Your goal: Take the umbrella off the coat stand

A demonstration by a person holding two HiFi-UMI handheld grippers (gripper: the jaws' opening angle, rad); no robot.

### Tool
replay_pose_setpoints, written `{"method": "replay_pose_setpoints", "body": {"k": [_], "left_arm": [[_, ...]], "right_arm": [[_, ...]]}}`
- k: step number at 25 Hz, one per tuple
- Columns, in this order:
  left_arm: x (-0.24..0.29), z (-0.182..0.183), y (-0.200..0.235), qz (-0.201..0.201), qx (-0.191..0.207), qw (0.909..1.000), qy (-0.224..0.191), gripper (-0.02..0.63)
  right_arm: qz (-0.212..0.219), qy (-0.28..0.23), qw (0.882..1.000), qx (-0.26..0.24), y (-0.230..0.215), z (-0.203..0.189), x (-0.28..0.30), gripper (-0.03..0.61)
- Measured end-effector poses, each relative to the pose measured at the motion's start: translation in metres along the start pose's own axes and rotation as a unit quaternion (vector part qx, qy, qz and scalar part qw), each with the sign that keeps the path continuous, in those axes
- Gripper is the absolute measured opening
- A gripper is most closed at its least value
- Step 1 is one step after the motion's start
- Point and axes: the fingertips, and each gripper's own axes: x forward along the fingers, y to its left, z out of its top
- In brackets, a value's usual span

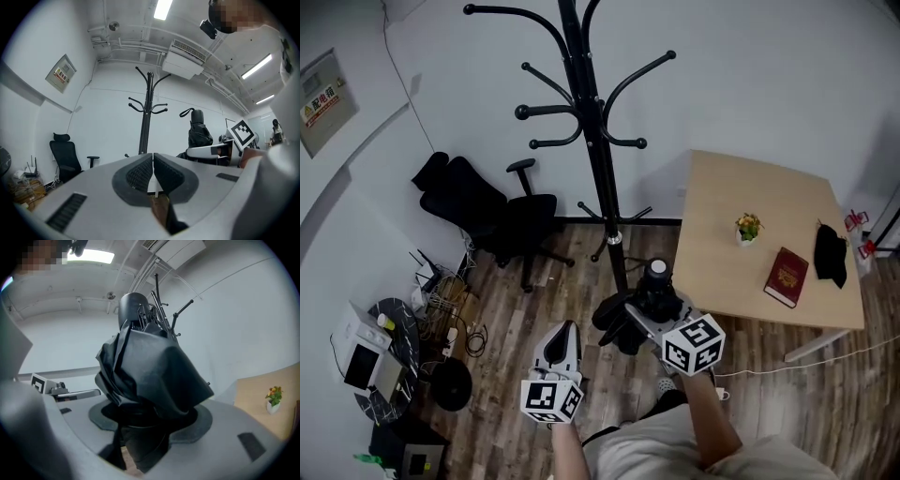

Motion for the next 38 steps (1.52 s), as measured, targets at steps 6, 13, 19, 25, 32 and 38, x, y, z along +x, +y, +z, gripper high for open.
{"method": "replay_pose_setpoints", "body": {"k": [6, 13, 19, 25, 32, 38], "left_arm": [[-0.017, -0.004, -0.010, -0.020, -0.008, 0.9997, -0.014, 0.023], [-0.039, -0.003, -0.022, -0.042, -0.011, 0.9989, -0.019, 0.023], [-0.057, -0.011, -0.018, -0.040, 0.005, 0.9992, -0.005, 0.023], [-0.068, -0.011, -0.018, -0.038, 0.015, 0.9992, 0.003, 0.023], [-0.080, -0.031, -0.015, -0.044, -0.013, 0.9989, 0.006, 0.023], [-0.088, -0.034, -0.023, -0.050, -0.017, 0.9986, 0.007, 0.023]], "right_arm": [[-0.007, -0.003, 1.000, -0.019, 0.025, -0.011, -0.013, 0.284], [-0.011, 0.011, 0.999, -0.038, 0.067, -0.028, -0.014, 0.282], [-0.001, 0.031, 0.999, -0.032, 0.084, -0.051, -0.003, 0.282], [0.008, 0.042, 0.999, -0.026, 0.094, -0.059, 0.003, 0.282], [0.014, 0.052, 0.997, -0.049, 0.104, -0.072, 0.000, 0.281], [0.018, 0.046, 0.998, -0.048, 0.106, -0.074, -0.009, 0.272]]}}
